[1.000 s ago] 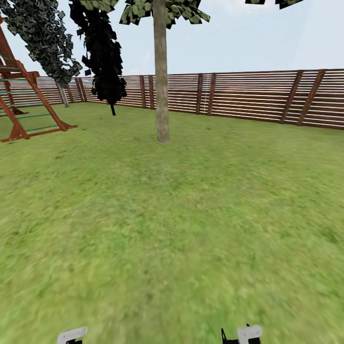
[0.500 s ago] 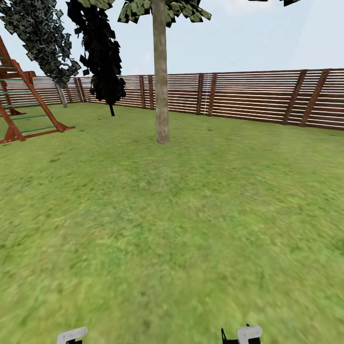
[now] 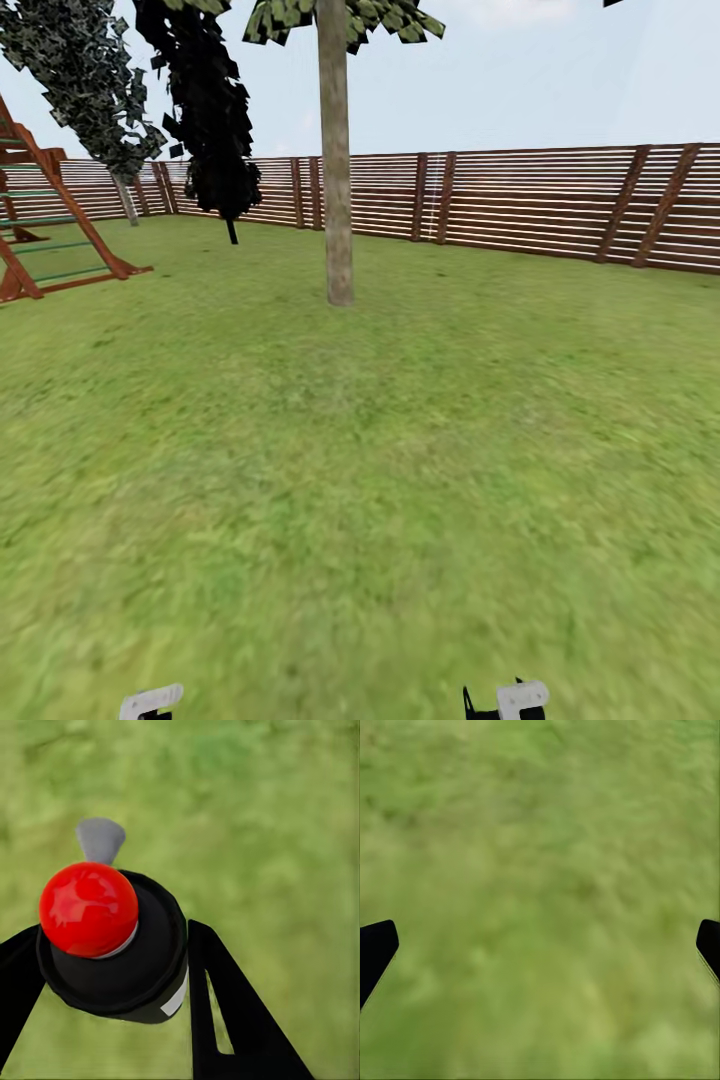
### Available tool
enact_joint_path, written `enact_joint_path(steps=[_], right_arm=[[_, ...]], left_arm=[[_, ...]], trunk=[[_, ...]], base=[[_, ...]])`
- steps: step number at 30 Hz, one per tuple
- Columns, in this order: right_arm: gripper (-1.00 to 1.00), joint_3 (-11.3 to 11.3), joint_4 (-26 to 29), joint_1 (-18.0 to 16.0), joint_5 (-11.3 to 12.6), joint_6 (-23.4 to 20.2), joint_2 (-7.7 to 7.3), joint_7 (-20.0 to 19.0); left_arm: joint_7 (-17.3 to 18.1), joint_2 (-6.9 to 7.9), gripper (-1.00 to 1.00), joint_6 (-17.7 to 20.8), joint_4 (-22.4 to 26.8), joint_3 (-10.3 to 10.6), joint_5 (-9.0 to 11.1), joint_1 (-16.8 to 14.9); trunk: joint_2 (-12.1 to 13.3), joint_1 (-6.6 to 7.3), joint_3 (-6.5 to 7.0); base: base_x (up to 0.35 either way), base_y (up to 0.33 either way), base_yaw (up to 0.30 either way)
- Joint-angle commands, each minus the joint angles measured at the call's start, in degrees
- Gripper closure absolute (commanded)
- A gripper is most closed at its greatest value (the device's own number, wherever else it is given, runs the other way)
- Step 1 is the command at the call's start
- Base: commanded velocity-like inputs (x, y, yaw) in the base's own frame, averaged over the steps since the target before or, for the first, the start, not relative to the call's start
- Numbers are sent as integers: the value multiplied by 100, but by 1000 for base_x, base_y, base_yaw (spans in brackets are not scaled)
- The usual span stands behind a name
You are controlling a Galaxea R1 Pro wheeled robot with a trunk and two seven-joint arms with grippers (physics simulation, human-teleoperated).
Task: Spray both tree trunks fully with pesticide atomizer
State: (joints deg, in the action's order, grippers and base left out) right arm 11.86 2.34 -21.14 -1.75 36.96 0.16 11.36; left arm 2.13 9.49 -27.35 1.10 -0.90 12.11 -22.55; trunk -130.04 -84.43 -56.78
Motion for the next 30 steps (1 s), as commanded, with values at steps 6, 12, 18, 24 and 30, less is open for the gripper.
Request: enact_joint_path(steps=[6,12,18,24,30], right_arm=[[-100,43,-6,-4,-19,4,1,59],[-100,42,-6,-4,-22,4,1,59],[-100,45,-6,-4,-20,4,1,59],[-100,45,-6,-4,-22,4,1,59],[-100,45,-6,-4,-22,4,1,59]], left_arm=[[24,0,100,-16,-5,-8,29,-3],[25,0,100,-16,-5,-7,29,-3],[24,0,100,-16,-5,-7,29,-3],[24,0,100,-16,-5,-7,29,-3],[23,0,100,-16,-5,-7,29,-3]], trunk=[[-2,-3,-5],[-2,-3,-5],[-2,-3,-5],[-2,-3,-5],[-2,-3,-5]], base=[[337,0,0],[337,0,0],[337,0,0],[337,0,0],[337,0,0]])
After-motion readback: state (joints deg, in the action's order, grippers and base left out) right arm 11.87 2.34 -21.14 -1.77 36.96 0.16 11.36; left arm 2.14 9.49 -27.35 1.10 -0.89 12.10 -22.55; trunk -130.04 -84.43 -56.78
